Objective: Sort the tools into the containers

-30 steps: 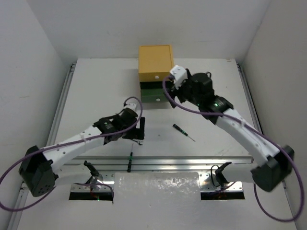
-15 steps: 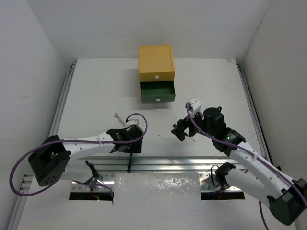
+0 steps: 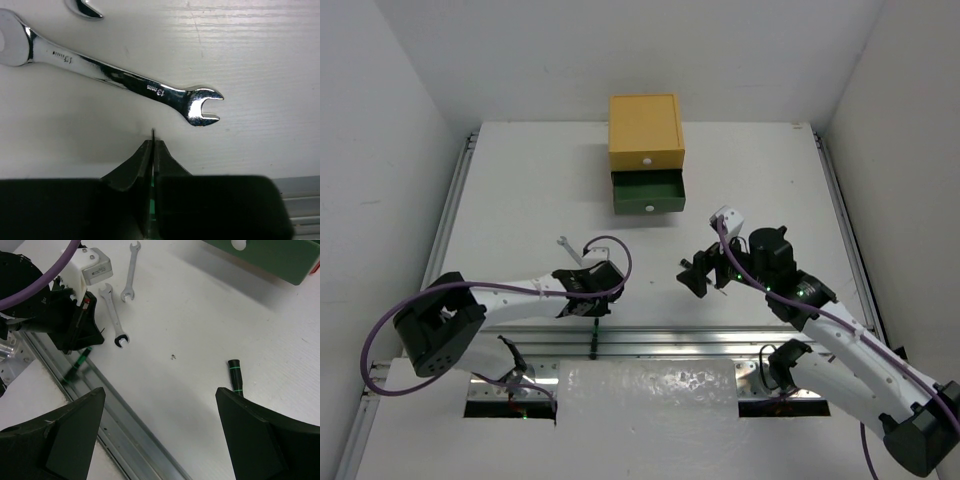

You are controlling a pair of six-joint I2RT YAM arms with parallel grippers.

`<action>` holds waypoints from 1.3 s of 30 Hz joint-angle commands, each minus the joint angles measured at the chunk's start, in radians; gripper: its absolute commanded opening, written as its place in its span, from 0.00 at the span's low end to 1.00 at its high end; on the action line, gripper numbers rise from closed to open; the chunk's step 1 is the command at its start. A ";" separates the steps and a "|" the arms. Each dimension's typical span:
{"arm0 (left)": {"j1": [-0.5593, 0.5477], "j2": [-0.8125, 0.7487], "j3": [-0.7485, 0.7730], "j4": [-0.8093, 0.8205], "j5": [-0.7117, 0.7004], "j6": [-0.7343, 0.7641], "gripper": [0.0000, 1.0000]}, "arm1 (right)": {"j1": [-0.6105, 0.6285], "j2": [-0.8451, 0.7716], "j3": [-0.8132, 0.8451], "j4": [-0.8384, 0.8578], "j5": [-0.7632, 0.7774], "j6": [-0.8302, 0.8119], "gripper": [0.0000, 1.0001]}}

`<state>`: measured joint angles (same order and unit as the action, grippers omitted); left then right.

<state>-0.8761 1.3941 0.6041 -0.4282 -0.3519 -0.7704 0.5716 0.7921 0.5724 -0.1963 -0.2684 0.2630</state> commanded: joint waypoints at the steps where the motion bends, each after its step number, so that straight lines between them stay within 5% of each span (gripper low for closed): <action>1: -0.007 0.014 -0.007 -0.010 0.021 -0.010 0.01 | 0.004 -0.007 -0.002 0.034 0.020 0.013 0.92; 12: -0.090 -0.191 0.253 -0.139 -0.054 -0.032 0.00 | 0.004 0.012 0.014 -0.015 0.176 0.081 0.94; 17: -0.086 -0.247 0.468 -0.093 -0.280 -0.067 0.00 | 0.002 -0.016 0.035 -0.055 0.268 0.081 0.96; 19: -0.075 -0.231 0.583 -0.060 -0.418 -0.082 0.00 | 0.004 -0.031 0.037 -0.061 0.300 0.093 0.97; 27: 0.149 0.014 0.976 0.095 -0.498 -0.067 0.00 | 0.004 -0.057 0.047 -0.092 0.325 0.101 0.97; 39: 0.193 0.204 0.899 0.519 -0.654 0.005 0.00 | 0.004 -0.096 0.047 -0.104 0.290 0.085 0.99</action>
<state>-0.6968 1.5734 1.4967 -0.0708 -0.9367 -0.7803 0.5716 0.7021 0.5781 -0.3019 0.0254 0.3519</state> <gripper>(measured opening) 0.008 0.985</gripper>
